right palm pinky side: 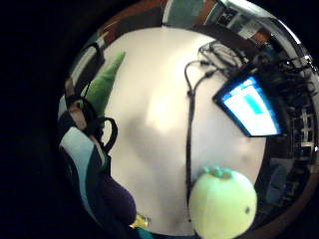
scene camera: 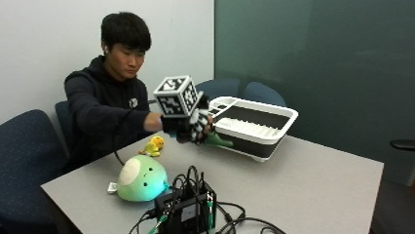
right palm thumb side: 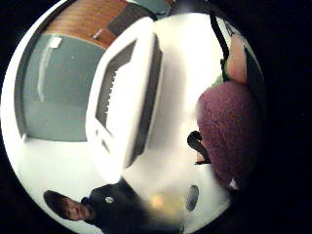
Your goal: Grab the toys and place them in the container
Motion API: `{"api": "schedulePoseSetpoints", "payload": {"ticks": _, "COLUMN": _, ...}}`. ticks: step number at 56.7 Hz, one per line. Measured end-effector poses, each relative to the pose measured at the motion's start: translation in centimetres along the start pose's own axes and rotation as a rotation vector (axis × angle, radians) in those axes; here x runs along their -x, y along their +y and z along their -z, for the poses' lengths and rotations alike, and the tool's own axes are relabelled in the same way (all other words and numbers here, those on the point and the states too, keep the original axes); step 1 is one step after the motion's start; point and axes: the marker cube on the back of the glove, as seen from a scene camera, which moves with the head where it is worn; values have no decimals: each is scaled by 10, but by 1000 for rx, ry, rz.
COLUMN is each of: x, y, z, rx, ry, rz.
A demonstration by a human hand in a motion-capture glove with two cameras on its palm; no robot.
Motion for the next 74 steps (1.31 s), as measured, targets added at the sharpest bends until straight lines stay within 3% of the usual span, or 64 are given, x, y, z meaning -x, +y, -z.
{"api": "schedulePoseSetpoints", "payload": {"ticks": 8, "x": 66, "y": -5, "z": 76, "rx": -143, "ry": -81, "rz": 84}}
{"api": "schedulePoseSetpoints", "payload": {"ticks": 14, "x": 118, "y": -22, "z": 103, "rx": -243, "ry": -102, "rz": 159}}
{"api": "schedulePoseSetpoints", "payload": {"ticks": 24, "x": 189, "y": -65, "z": 66, "rx": -283, "ry": -160, "rz": 177}}
{"api": "schedulePoseSetpoints", "payload": {"ticks": 31, "x": 207, "y": -70, "z": 13, "rx": -49, "ry": -172, "rz": 138}}
{"api": "schedulePoseSetpoints", "payload": {"ticks": 34, "x": 198, "y": -69, "z": 8, "rx": -1, "ry": -168, "rz": 118}}
{"api": "schedulePoseSetpoints", "payload": {"ticks": 40, "x": 179, "y": -50, "z": 25, "rx": -51, "ry": -120, "rz": 101}}
{"api": "schedulePoseSetpoints", "payload": {"ticks": 50, "x": 88, "y": -20, "z": 109, "rx": -60, "ry": -90, "rz": -18}}
{"api": "schedulePoseSetpoints", "payload": {"ticks": 55, "x": 69, "y": 35, "z": 104, "rx": -70, "ry": 201, "rz": -118}}
{"api": "schedulePoseSetpoints", "payload": {"ticks": 60, "x": 7, "y": 68, "z": 104, "rx": 47, "ry": 335, "rz": -288}}
{"api": "schedulePoseSetpoints", "payload": {"ticks": 65, "x": -61, "y": 93, "z": 97, "rx": 182, "ry": 280, "rz": -428}}
{"api": "schedulePoseSetpoints", "payload": {"ticks": 74, "x": -139, "y": 129, "z": 42, "rx": 190, "ry": 164, "rz": -575}}
